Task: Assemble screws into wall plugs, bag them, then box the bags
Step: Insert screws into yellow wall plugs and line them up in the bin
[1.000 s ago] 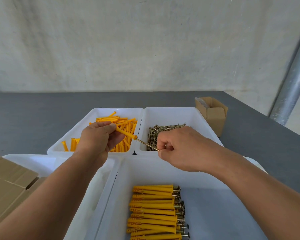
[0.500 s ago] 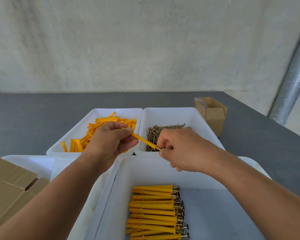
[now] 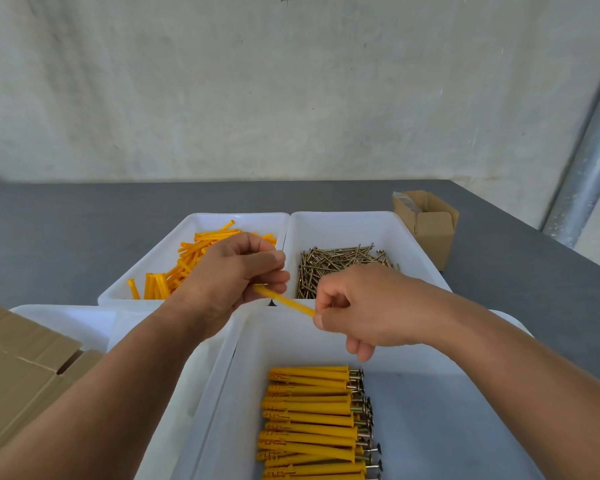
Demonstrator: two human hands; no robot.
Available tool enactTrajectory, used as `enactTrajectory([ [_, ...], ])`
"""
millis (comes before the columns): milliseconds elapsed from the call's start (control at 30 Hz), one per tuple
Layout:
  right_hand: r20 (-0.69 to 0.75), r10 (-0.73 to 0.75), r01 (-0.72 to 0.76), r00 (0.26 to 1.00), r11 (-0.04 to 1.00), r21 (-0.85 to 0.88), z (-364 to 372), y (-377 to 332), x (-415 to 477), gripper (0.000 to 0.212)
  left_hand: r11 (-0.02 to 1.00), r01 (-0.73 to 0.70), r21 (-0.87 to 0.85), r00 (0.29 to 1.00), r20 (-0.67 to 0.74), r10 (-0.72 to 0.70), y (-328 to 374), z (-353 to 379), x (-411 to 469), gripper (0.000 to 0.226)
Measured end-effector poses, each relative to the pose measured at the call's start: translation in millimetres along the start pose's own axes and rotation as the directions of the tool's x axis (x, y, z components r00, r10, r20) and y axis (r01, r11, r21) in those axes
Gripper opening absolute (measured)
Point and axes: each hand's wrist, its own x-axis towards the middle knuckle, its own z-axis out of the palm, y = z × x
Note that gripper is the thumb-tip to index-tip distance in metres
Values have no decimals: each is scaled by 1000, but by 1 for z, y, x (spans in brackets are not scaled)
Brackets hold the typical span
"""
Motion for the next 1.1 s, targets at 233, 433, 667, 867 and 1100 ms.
enactTrajectory([
  [233,272,91,-13,958,962,-274,11,-8,-7,15,947,-36,319,941,-309,140,-8,-25,14,9],
  [433,310,136,-30,941,946,-323,17,-9,-6,19,700,23,714,850,-382,362,-12,-33,15,14],
  [667,335,155,-36,929,941,-336,23,-7,-4,26,449,127,884,857,-326,399,-22,-40,16,7],
  [867,337,179,-25,924,909,-415,30,-2,0,29,274,270,923,900,-343,269,-35,-49,23,35],
  [1100,345,157,7,925,903,-431,30,1,2,30,50,367,929,929,-369,38,-39,-55,24,64],
])
